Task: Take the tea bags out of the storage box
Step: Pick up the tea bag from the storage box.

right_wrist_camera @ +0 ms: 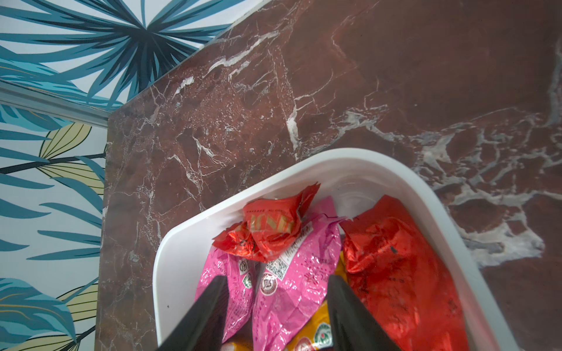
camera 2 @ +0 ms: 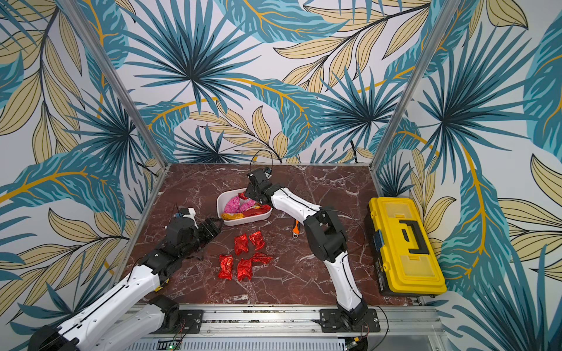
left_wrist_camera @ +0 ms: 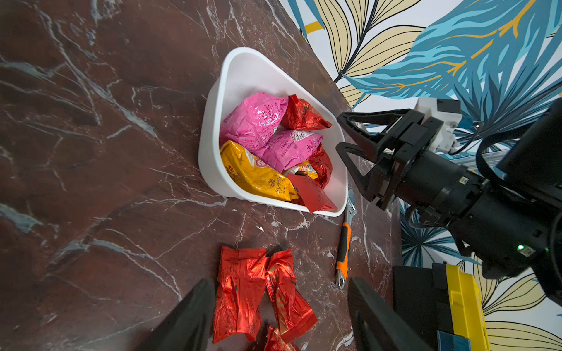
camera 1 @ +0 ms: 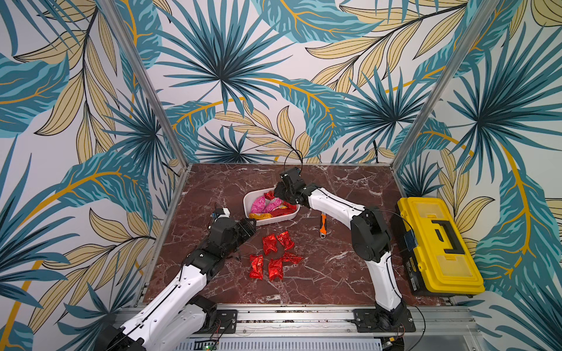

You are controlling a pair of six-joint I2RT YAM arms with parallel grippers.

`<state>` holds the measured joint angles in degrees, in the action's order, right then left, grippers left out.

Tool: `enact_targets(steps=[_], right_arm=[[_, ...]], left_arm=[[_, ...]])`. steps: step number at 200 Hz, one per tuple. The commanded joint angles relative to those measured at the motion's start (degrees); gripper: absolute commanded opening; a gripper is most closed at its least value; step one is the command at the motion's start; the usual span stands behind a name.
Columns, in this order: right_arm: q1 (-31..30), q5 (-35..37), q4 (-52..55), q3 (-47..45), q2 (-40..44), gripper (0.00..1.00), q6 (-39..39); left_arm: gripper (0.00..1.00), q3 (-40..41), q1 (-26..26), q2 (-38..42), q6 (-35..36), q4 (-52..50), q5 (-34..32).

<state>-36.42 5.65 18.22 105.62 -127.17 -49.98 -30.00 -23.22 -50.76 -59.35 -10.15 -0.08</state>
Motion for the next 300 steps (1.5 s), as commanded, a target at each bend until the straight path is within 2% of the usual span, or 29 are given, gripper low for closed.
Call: enact_targets(steps=[1,81,127,157,188,231,269,300], right_arm=[[0.27,-2.21,-0.92,2.02,-2.61,0.56,-1.62],[1.49,-5.53,-2.37,6.66,-7.38,0.43,-1.61],[1.44,-7.42,-3.99,7.38,-8.03,0.16,-1.2],[1.44,-8.67,-5.16,5.3,-4.88,0.06,-0.24],[1.29,-10.63,-9.32,0.2,0.79,0.0,0.23],[1.03,-13.55,-11.94,-10.52,10.51,0.0,2.41],[1.09,-15.03,-11.95,-23.55,21.45,0.0,10.68],[1.01,-15.59,-7.07,-32.63,29.83,0.0,16.89]], left_arm=[[0.74,1.54,0.45,0.34,1.3,-1.01,-0.64],[0.75,1.46,0.39,0.62,1.38,-2.17,-0.65],[0.74,1.52,0.37,0.67,1.35,-2.59,-0.68],[0.75,1.3,0.42,0.8,1.27,-2.7,-0.56],[0.74,0.83,0.41,0.93,1.26,-2.81,-0.46],[0.74,0.31,0.38,1.77,0.69,-2.14,-1.48],[0.74,-0.23,0.42,2.0,0.94,-1.04,-1.39],[0.74,-0.24,0.39,1.94,1.82,-1.26,-1.22]])
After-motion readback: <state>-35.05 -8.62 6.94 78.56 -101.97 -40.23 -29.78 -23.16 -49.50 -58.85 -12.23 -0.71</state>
